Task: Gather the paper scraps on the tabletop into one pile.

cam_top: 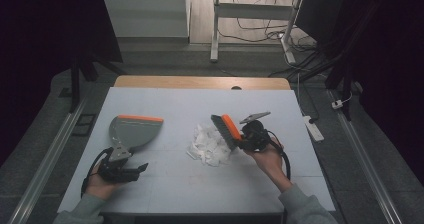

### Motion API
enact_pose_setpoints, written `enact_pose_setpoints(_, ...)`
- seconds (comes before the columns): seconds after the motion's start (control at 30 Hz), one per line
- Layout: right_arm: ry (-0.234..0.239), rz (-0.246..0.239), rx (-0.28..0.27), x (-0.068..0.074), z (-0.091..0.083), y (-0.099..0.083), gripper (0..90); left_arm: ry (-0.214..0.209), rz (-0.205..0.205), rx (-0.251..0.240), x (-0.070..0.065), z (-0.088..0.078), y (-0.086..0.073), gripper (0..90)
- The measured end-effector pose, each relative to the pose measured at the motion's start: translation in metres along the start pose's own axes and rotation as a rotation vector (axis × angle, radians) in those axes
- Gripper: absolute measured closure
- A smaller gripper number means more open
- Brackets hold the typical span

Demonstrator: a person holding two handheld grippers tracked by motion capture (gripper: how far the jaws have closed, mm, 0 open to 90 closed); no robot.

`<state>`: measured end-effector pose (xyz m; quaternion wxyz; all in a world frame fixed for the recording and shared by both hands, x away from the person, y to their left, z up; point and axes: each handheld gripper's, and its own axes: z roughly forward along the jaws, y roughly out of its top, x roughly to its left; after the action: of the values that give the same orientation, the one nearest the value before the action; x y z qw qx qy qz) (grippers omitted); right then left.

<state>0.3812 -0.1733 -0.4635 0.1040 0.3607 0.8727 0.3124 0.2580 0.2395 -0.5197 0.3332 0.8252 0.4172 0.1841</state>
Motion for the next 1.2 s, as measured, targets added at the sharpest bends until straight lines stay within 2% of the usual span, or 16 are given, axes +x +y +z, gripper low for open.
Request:
enact_pose_setpoints(0.13, 0.015, -0.013, -0.050, 0.005, 0.001, 0.009, 70.4, 0.001, -0.002, -0.001, 0.000, -0.001, -0.001, 30.4)
enact_pose_setpoints(0.37, 0.003, -0.009, -0.151, 0.001, -0.033, 0.005, 70.4, 0.000, 0.000, 0.001, 0.000, 0.000, 0.000, 30.4)
enact_pose_setpoints(0.53, 0.006, -0.018, -0.183, -0.002, -0.052, 0.002, 70.4, 0.003, 0.001, 0.002, 0.000, 0.000, 0.000, 30.4)
enact_pose_setpoints(0.73, 0.018, -0.018, -0.156, -0.009, -0.056, -0.015, 70.4, 0.001, -0.002, -0.002, 0.000, -0.001, 0.000, 30.4)
enact_pose_setpoints(1.07, -0.011, 0.033, -0.130, -0.034, -0.066, -0.068, 70.4, 0.002, 0.005, -0.017, -0.002, -0.002, 0.001, 30.2)
enact_pose_setpoints(1.2, -0.023, 0.046, -0.128, -0.040, -0.070, -0.083, 70.4, 0.004, 0.008, -0.019, -0.002, -0.003, 0.002, 30.2)
